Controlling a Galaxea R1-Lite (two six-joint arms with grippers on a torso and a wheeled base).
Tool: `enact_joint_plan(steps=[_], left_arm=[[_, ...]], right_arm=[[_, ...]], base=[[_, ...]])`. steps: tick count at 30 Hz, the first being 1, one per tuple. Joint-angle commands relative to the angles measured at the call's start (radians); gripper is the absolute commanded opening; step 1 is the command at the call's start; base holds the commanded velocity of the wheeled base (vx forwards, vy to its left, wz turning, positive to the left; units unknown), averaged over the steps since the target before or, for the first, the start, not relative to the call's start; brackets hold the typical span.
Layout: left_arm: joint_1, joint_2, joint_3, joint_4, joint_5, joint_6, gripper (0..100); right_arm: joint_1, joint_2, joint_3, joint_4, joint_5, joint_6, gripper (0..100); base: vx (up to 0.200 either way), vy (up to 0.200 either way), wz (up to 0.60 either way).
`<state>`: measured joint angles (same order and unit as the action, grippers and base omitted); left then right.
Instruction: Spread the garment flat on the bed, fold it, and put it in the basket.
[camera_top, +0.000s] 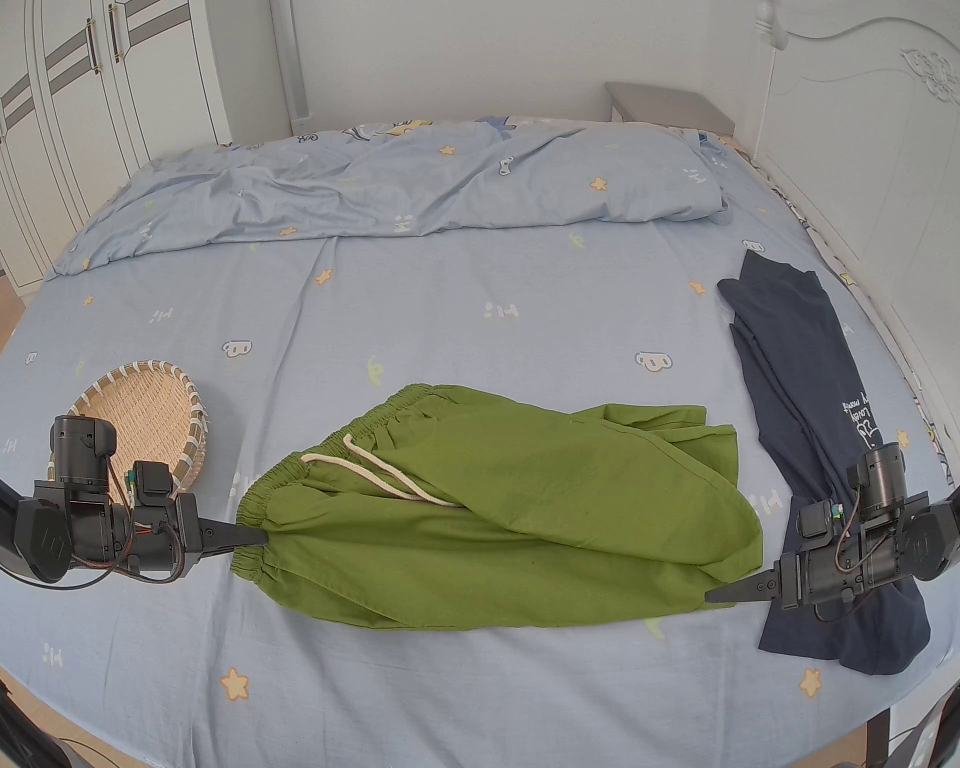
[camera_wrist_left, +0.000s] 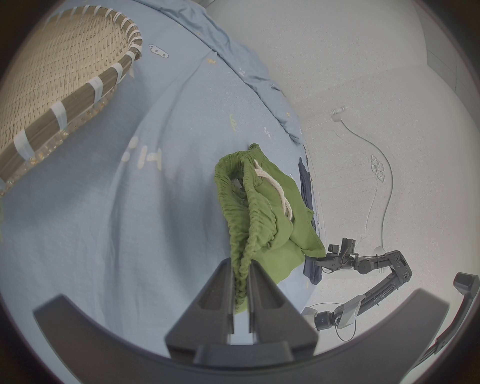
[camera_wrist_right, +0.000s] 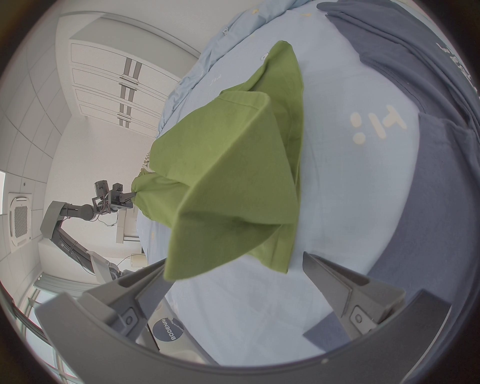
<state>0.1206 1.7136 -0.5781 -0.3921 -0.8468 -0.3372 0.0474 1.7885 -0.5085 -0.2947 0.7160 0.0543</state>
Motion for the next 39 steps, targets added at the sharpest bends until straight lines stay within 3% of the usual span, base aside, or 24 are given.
enact_joint_plan(steps=[1, 14, 26, 27, 39], left_arm=[[0.001, -0.002, 0.0, -0.001, 0.0, 0.0, 0], [0.001, -0.002, -0.002, -0.002, 0.0, 0.001, 0], [0.002, 0.0, -0.002, -0.004, 0.0, 0.001, 0], [0.002, 0.0, -0.002, -0.004, 0.0, 0.001, 0], [0.005, 0.003, -0.003, -0.004, 0.0, 0.001, 0]], right_arm=[[0.002, 0.057, 0.004, -0.038, 0.003, 0.003, 100], [0.017, 0.115, -0.001, -0.107, 0.011, 0.003, 100], [0.029, 0.124, -0.008, -0.119, 0.071, 0.019, 100], [0.029, 0.137, -0.008, -0.121, 0.071, 0.018, 0], [0.015, 0.15, 0.002, -0.144, 0.069, 0.018, 0]], base=[[0.0, 0.0, 0.0], [0.0, 0.0, 0.0], [0.0, 0.0, 0.0], [0.0, 0.0, 0.0], [0.0, 0.0, 0.0]])
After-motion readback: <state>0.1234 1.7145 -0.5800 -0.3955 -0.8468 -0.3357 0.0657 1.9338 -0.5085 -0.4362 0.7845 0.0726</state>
